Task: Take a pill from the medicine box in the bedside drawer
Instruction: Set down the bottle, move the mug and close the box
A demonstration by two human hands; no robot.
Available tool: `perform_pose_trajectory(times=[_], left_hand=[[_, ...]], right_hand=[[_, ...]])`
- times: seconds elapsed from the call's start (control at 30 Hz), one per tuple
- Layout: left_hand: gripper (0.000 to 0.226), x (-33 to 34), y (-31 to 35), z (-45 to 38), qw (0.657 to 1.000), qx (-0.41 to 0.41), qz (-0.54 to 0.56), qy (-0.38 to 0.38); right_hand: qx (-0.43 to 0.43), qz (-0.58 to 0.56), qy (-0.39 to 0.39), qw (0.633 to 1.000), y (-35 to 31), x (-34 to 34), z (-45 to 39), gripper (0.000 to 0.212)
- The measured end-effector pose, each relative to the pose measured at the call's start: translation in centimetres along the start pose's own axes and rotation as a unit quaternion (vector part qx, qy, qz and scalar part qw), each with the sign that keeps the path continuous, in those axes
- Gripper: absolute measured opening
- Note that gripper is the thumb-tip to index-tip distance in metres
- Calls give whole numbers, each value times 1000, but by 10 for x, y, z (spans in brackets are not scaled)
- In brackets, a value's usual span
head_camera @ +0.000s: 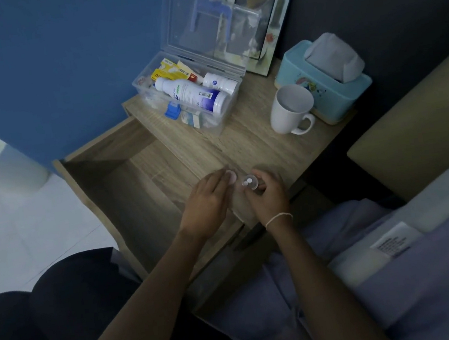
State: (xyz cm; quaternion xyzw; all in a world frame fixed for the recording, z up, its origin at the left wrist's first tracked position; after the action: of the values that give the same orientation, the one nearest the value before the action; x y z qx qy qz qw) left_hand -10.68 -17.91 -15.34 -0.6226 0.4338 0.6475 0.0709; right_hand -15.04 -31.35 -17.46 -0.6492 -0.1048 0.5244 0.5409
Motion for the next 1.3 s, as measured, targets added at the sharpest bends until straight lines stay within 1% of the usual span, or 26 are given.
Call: perform_pose_trajectory(times=[0.17,0.33,0.43,0.5,0.6,0.73,0.83,0.93,1.1,1.2,1.3], left_hand=[[41,3,1,4,1000,15,0,-11],[45,7,-1,2,999,23,-15,-30],[47,9,-2,4,999,24,-27,-35],[48,11,-2,7,998,25,-34,-36],[52,16,-4,12,997,23,-52,-53],[54,27,-12,15,994,12,-63,-84],[54,30,-15,15,994,9,-57,-89],[56,31,-16,15,994,12,-45,-94],[58,28,-16,14,995,9,-24,-92],[57,25,-21,11,996,-8,-18,-84],[57,19,-27,1,996,-37,-16,-78]], right_hand=[[-3,7,7,1000,-1,-2,1,34],[1,12,-1,1000,-3,-2,3,35],[-33,53,6,998,-7,-3,6,37],[-58,97,1,994,-10,0,9,44],[-70,125,0,990,-8,3,16,48],[-91,113,20,989,-7,3,24,39],[-98,97,46,989,-8,2,25,33],[-98,87,58,990,-8,1,25,32],[-79,85,59,991,-3,1,24,42],[-60,65,58,994,-3,0,23,49],[-51,26,89,994,-9,-9,19,51]])
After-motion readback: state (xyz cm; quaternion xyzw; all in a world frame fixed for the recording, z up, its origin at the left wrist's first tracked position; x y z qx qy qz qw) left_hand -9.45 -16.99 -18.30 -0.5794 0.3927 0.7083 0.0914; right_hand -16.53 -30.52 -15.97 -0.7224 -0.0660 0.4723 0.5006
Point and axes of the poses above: each hand's wrist, its own z-axis away from the middle knuckle, its own x-axis out of the palm, y = z × x, the point moved 6 cm from there along -z, towards the middle knuckle, and after that the axes turned 1 degree about x, right-handed, at the moved point
